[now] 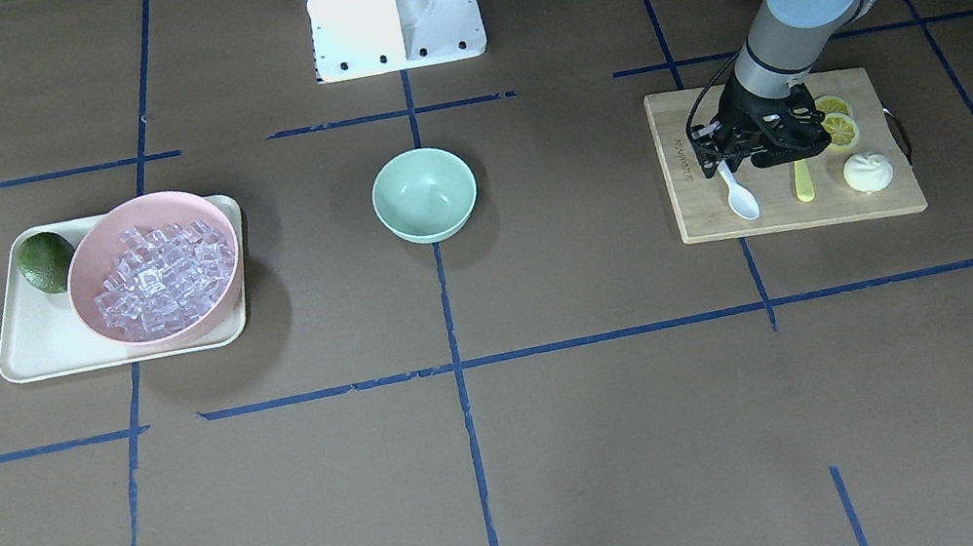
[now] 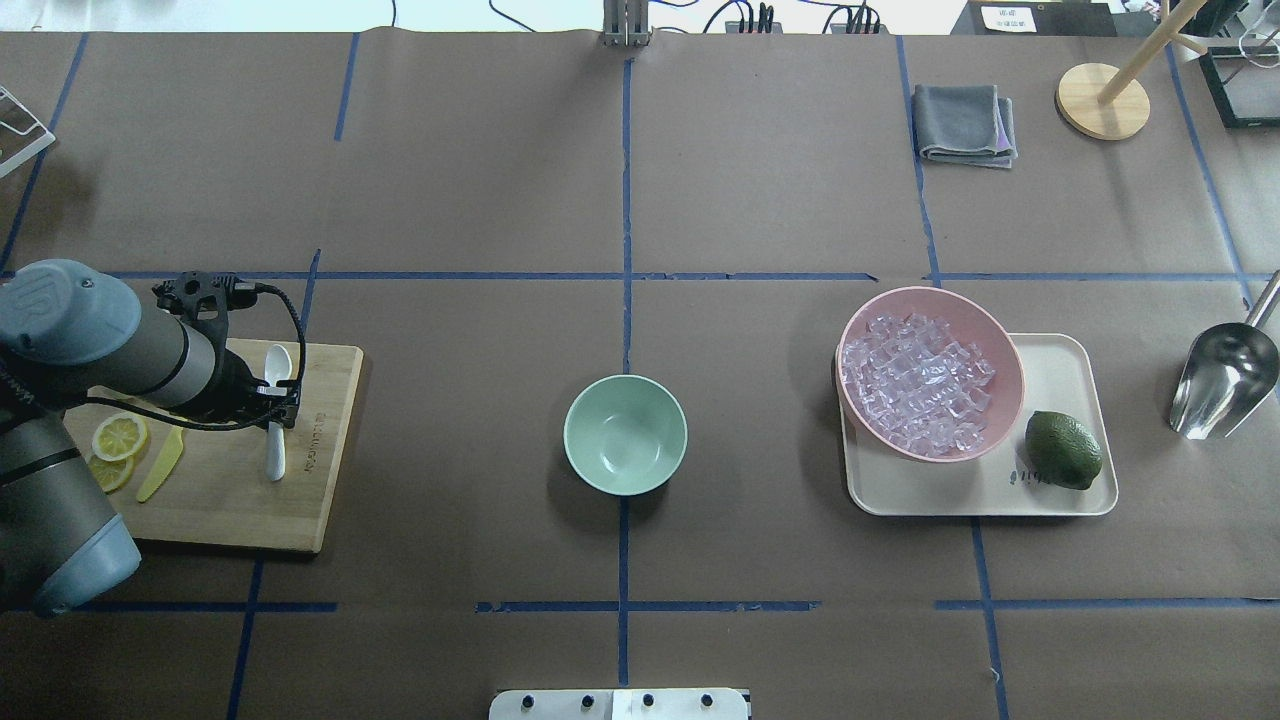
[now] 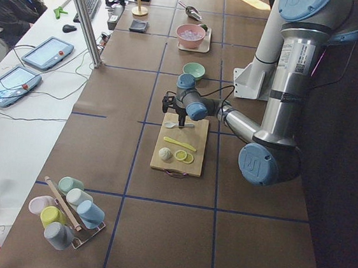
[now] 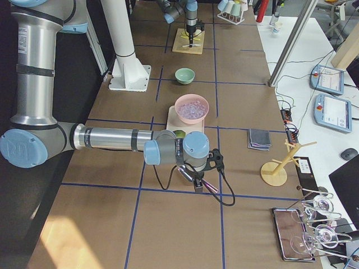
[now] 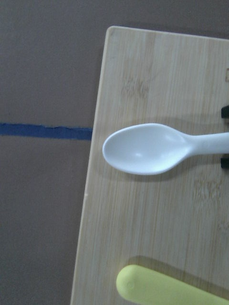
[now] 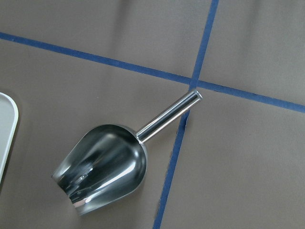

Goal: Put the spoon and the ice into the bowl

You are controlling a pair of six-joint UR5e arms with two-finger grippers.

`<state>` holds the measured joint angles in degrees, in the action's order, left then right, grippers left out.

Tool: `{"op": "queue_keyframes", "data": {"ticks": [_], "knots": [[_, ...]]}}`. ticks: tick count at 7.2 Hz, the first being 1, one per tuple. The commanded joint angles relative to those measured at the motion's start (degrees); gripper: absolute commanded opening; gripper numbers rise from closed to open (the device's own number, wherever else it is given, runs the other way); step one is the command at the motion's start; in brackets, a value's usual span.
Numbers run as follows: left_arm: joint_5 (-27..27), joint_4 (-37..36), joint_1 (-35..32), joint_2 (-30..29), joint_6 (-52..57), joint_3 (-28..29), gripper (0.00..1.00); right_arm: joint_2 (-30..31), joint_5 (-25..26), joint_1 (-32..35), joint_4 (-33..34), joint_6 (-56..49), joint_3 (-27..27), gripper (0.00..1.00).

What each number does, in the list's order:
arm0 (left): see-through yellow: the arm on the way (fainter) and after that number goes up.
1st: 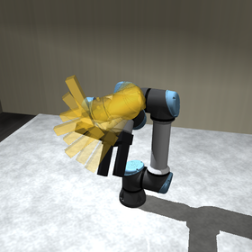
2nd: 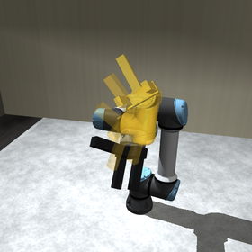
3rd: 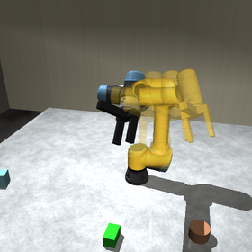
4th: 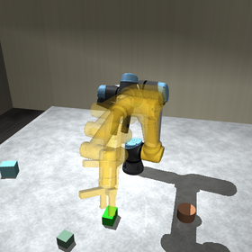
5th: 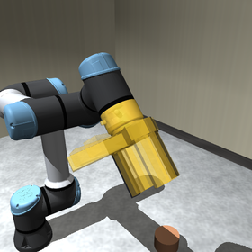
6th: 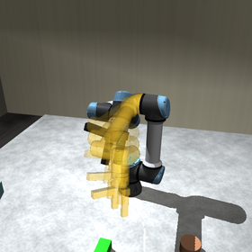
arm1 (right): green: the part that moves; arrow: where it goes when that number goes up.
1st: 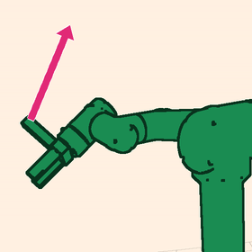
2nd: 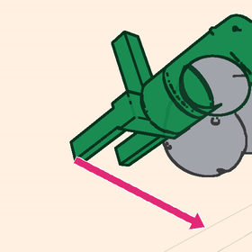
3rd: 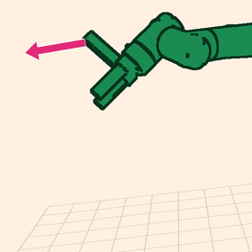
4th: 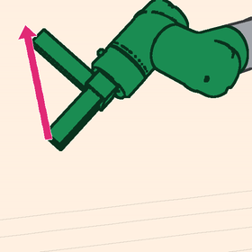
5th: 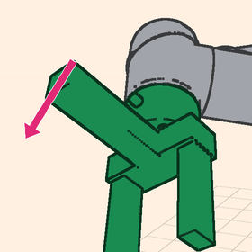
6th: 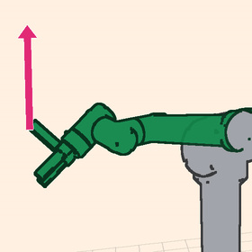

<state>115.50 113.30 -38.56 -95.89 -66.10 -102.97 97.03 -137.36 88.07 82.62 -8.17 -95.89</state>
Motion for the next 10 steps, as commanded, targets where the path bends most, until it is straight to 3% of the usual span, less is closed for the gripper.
{"op": "queue_keyframes", "data": {"ticks": [1, 4, 5, 6, 8, 10], "knots": [[-0.01, -0.10, -0.11, 0.27, 0.00, -0.73, 0.02, 0.00, -0.01, 0.00, 0.00, 0.00, -0.09, 1.00], [-0.19, -0.01, -0.38, 0.01, 0.35, -3.09, 0.00, 0.09, -0.01, 0.00, 0.00, 0.00, -0.09, 1.00], [-0.45, -0.01, -0.12, -0.34, 4.09, -5.02, 0.00, 0.09, -0.01, 0.00, 0.00, 0.00, -0.09, 1.00], [-0.98, -0.01, -0.03, -2.52, 15.44, -5.83, 0.00, 0.09, -0.01, 0.00, 0.00, 0.00, 0.00, 1.00], [-0.02, -0.71, 1.54, -10.15, 25.54, -4.96, 0.00, 0.09, -0.01, 0.00, 0.00, 0.00, 0.00, 1.00], [-0.80, -12.34, 7.33, -20.15, 31.96, -4.43, 0.00, 0.09, -0.01, 0.00, 0.00, 0.00, -0.09, 1.00]]}}
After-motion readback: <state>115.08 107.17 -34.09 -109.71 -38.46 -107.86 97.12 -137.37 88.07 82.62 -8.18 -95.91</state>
